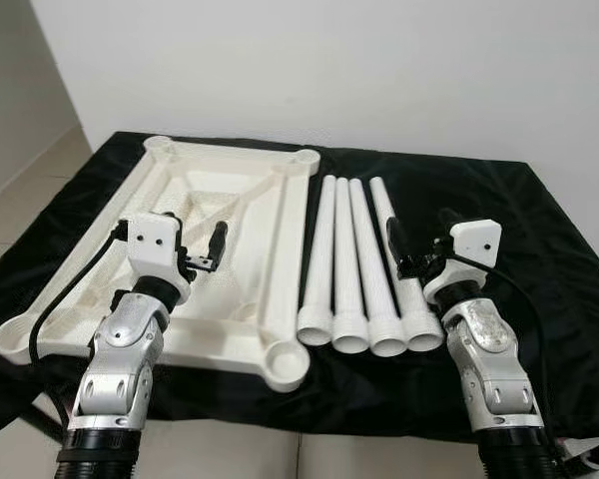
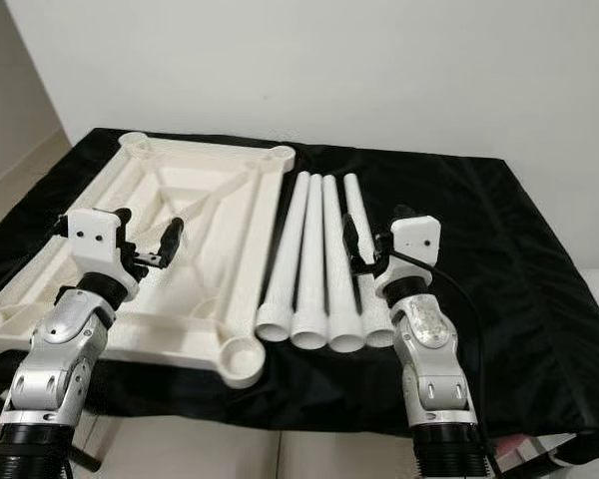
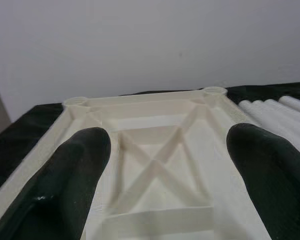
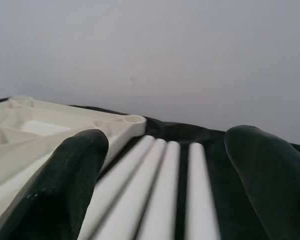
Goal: Building children table
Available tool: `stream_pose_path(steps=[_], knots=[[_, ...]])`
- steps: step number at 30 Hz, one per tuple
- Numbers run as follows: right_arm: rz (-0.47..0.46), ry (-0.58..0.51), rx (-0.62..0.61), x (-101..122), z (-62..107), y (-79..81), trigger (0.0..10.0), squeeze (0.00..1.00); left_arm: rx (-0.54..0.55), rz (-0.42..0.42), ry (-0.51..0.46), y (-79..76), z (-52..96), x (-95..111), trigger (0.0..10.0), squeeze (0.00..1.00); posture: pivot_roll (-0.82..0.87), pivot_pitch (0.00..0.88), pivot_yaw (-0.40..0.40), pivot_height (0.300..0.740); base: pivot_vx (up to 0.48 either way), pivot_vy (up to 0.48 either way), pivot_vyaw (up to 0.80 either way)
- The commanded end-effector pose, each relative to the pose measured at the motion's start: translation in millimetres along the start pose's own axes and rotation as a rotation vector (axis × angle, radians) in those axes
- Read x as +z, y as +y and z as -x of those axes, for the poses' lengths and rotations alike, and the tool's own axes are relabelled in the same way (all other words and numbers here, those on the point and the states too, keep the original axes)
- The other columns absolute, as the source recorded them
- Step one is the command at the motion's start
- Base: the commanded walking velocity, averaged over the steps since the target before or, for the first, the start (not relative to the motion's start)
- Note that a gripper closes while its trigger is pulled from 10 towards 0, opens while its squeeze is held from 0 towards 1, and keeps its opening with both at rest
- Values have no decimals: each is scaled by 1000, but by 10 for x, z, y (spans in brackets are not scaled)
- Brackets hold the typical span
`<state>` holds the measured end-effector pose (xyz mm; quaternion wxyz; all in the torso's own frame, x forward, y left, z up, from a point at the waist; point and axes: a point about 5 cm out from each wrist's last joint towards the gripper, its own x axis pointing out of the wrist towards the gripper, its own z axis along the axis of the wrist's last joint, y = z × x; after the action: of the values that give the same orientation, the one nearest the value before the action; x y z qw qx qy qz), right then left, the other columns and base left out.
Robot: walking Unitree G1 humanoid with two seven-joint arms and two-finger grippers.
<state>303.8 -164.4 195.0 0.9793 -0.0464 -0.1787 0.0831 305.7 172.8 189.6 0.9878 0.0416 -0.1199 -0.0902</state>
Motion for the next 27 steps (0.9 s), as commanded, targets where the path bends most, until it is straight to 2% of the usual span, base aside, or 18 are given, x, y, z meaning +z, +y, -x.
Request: stream_pose_path(steps=[1,14,23,27], knots=[[1,5,7,-16,10,24,10000,0,7,-6,19,0,-9,-28,10000,0,-53,44,20,740,0,0,0],[-5,3,3,-22,7,37,10000,0,-17,-37,11,-12,-19,1,10000,0,-44,44,25,740,0,0,0],[-6,4,4,-29,-2,36,10000,0,-34,-86,11,-48,-12,7,10000,0,-39,48,19,740,0,0,0],[-6,2,5,-24,-14,36,10000,0,-36,-84,15,-54,-15,2,10000,0,-37,48,19,740,0,-480,0]])
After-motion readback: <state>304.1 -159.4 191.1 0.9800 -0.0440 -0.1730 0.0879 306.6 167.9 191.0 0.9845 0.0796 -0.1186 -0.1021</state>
